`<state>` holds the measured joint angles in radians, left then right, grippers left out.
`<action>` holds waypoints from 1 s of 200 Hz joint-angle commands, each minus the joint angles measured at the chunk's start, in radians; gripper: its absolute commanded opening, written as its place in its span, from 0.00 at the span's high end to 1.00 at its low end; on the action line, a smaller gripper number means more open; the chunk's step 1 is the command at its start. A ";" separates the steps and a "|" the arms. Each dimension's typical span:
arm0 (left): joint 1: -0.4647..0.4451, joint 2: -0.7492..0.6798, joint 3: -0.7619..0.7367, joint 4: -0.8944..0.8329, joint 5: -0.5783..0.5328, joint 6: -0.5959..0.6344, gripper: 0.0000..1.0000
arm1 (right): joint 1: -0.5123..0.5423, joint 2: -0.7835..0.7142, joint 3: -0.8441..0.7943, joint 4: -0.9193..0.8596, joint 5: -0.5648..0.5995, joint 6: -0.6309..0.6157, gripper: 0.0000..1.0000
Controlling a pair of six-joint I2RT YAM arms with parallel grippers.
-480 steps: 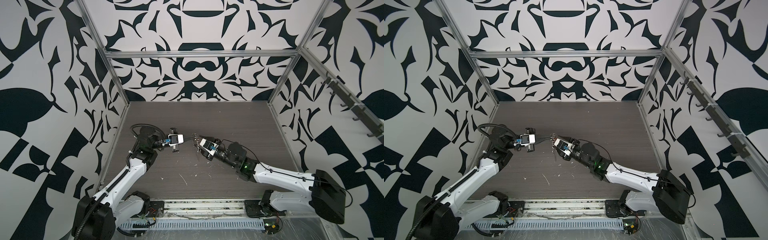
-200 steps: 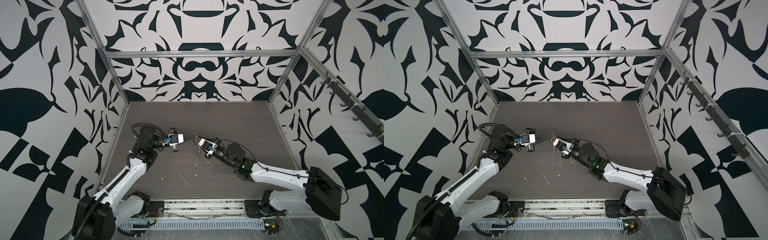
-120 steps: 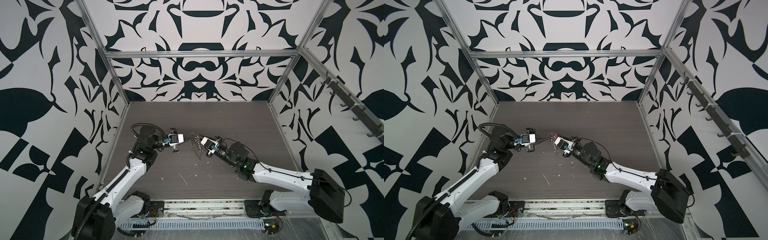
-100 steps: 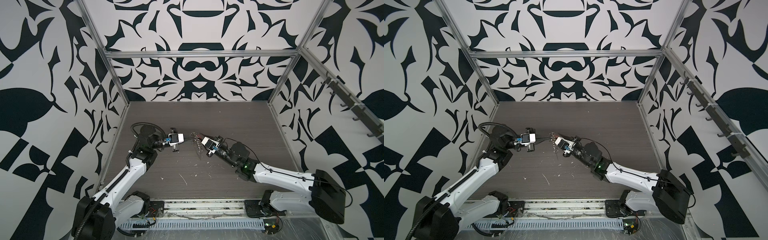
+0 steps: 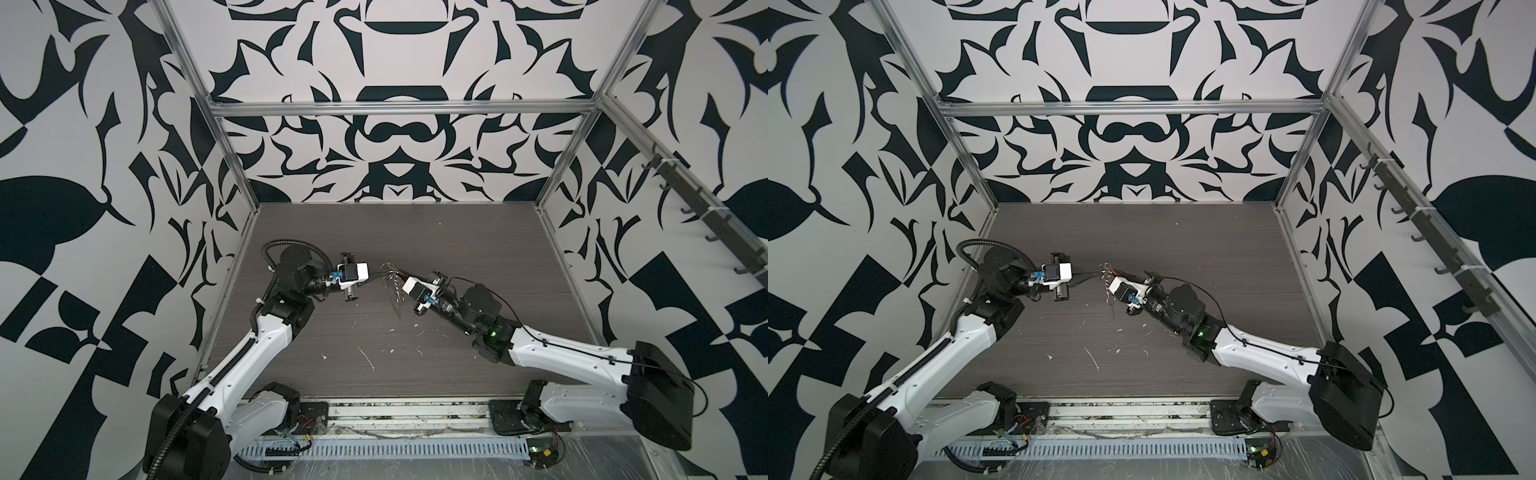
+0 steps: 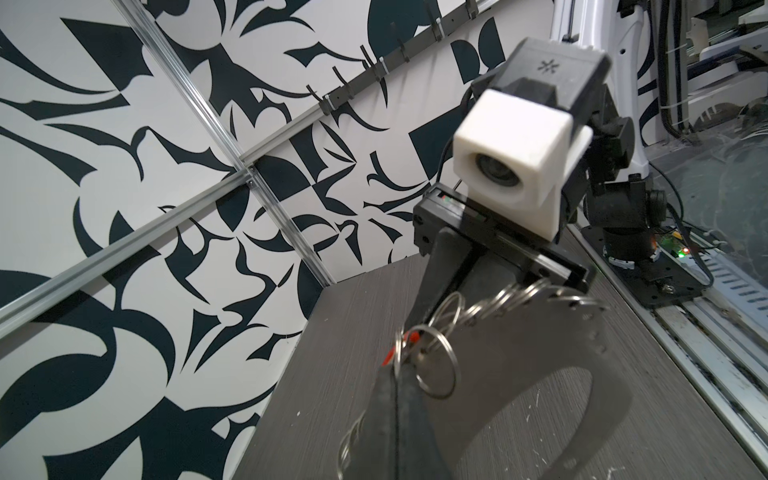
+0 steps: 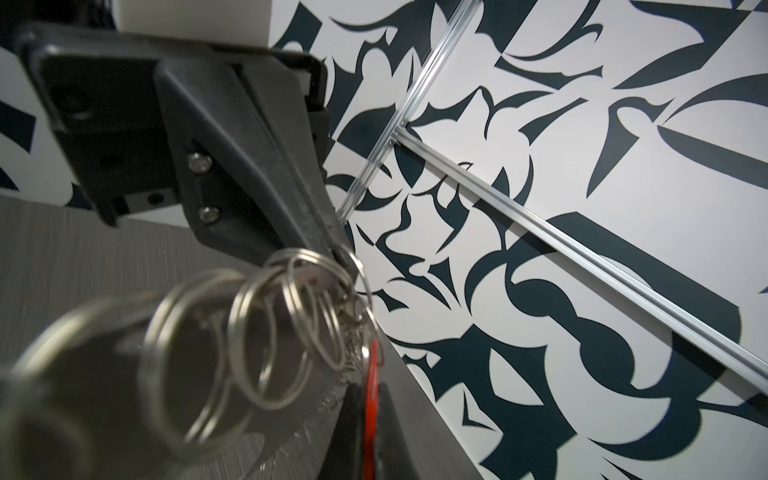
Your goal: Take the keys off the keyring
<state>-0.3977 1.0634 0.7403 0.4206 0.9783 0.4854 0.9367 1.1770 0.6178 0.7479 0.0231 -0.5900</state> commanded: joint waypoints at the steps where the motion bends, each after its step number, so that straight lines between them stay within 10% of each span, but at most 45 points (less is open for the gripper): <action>1: 0.003 -0.027 0.056 -0.106 -0.045 0.058 1.00 | -0.001 -0.081 0.045 -0.086 0.040 -0.075 1.00; 119: -0.033 -0.018 0.090 -0.132 -0.272 -0.055 1.00 | -0.002 -0.116 0.112 -0.075 0.230 -0.379 1.00; 200: -0.021 0.023 0.125 -0.209 -0.082 0.145 1.00 | -0.182 -0.131 0.383 -0.465 -0.232 -0.009 1.00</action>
<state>-0.4454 1.0607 0.8227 0.3222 0.8459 0.5640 0.8165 1.0882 0.8692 0.2962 -0.1047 -0.7456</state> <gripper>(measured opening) 0.039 0.061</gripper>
